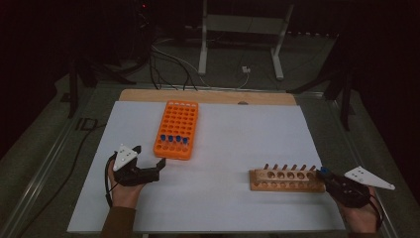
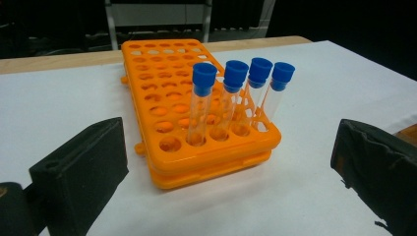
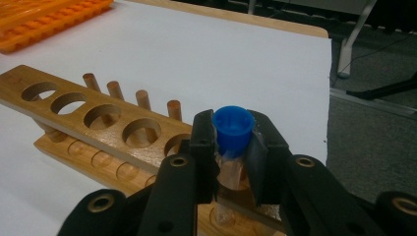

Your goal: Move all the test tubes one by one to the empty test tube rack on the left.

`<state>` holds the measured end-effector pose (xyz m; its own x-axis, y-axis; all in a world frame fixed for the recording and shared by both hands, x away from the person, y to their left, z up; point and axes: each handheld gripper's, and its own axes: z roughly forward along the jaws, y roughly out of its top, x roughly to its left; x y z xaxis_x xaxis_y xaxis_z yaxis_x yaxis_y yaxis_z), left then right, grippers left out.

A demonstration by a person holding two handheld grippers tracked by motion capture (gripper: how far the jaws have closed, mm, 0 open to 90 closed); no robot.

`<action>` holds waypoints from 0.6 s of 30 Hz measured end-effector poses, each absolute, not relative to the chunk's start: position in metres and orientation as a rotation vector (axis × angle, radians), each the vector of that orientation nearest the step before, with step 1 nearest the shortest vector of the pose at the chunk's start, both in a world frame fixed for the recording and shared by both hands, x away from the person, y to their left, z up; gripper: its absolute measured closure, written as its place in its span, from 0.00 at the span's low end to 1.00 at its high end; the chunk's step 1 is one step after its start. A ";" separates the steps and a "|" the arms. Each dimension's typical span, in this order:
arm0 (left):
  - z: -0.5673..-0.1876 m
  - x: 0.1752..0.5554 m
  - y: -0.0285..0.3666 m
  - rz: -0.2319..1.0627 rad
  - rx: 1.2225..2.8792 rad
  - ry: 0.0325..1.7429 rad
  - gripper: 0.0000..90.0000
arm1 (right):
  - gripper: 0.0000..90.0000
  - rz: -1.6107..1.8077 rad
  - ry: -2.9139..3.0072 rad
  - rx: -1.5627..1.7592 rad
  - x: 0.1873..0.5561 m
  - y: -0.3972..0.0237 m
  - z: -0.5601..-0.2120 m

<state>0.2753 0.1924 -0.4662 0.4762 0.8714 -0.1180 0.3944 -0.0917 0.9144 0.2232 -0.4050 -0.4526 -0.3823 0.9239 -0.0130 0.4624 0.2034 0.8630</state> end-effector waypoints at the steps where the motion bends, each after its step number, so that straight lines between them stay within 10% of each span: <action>1: -0.466 0.275 0.192 0.579 1.692 1.094 0.01 | 0.84 1.095 1.942 1.286 0.223 -0.405 -0.453; 18: -0.467 0.276 0.191 0.570 1.700 1.096 0.01 | 0.85 1.086 1.930 1.270 0.224 -0.403 -0.436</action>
<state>0.2759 0.1913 -0.4668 0.4794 0.8694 -0.1196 0.4018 -0.0963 0.9107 0.2245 -0.4027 -0.4363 -0.3781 0.9252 -0.0324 0.4527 0.2152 0.8653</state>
